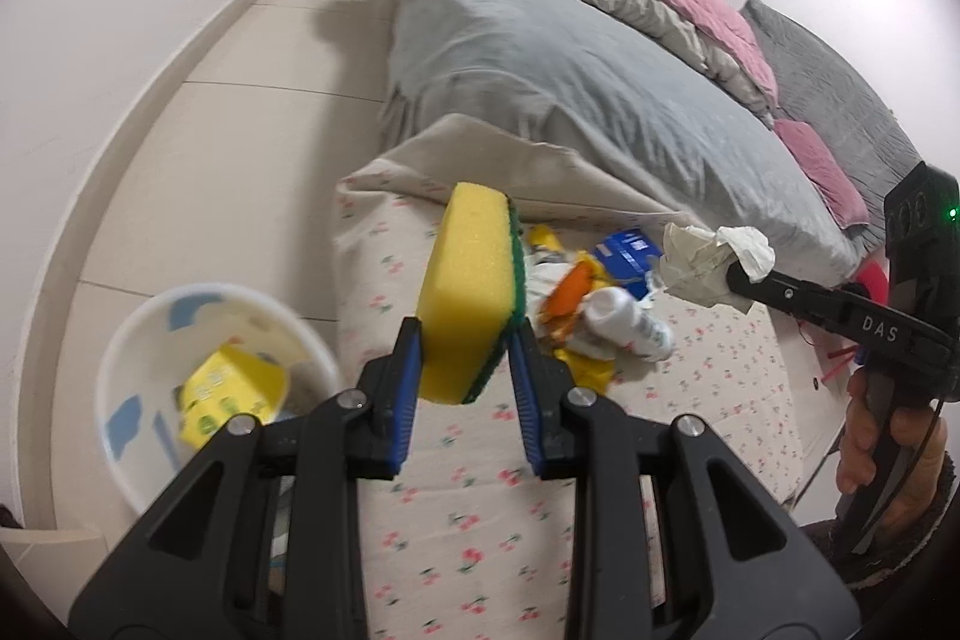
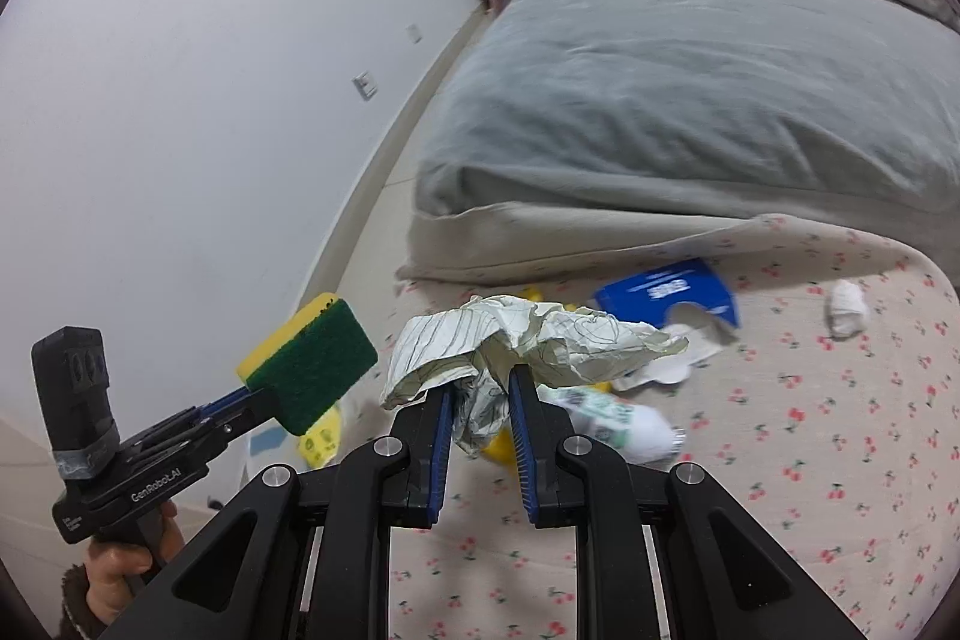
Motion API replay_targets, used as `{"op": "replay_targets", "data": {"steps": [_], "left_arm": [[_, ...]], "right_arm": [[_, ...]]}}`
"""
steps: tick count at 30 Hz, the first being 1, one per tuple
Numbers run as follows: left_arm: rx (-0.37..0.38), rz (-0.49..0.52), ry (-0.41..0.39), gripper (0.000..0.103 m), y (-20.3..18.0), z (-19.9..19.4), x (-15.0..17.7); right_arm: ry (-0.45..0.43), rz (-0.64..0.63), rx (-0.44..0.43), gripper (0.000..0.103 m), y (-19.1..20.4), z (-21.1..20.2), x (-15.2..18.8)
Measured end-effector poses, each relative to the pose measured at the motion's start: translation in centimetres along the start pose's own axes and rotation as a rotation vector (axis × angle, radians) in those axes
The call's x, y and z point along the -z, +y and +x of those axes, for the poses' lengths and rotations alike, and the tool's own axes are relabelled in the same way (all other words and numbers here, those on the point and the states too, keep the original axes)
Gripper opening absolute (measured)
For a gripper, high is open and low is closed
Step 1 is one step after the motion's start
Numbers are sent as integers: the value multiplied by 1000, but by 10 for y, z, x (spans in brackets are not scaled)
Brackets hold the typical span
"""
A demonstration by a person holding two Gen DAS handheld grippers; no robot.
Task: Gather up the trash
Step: 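Carry the crumpled tissue with the right tool over the wastebasket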
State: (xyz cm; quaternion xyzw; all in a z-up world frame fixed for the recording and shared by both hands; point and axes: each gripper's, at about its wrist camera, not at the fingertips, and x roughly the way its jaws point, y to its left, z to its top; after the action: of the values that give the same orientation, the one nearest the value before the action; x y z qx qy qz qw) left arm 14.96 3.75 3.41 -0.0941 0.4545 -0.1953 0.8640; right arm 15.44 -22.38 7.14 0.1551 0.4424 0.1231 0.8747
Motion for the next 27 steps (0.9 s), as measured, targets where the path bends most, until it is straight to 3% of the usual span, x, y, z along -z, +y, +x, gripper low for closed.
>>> {"op": "replay_targets", "data": {"steps": [18, 27], "left_arm": [[-118, -115, 8, 31, 97, -33, 34], [-159, -149, 20, 31, 124, -37, 42]], "right_arm": [[116, -175, -52, 19, 104, 68, 28], [172, -226, -74, 19, 137, 103, 41]]}}
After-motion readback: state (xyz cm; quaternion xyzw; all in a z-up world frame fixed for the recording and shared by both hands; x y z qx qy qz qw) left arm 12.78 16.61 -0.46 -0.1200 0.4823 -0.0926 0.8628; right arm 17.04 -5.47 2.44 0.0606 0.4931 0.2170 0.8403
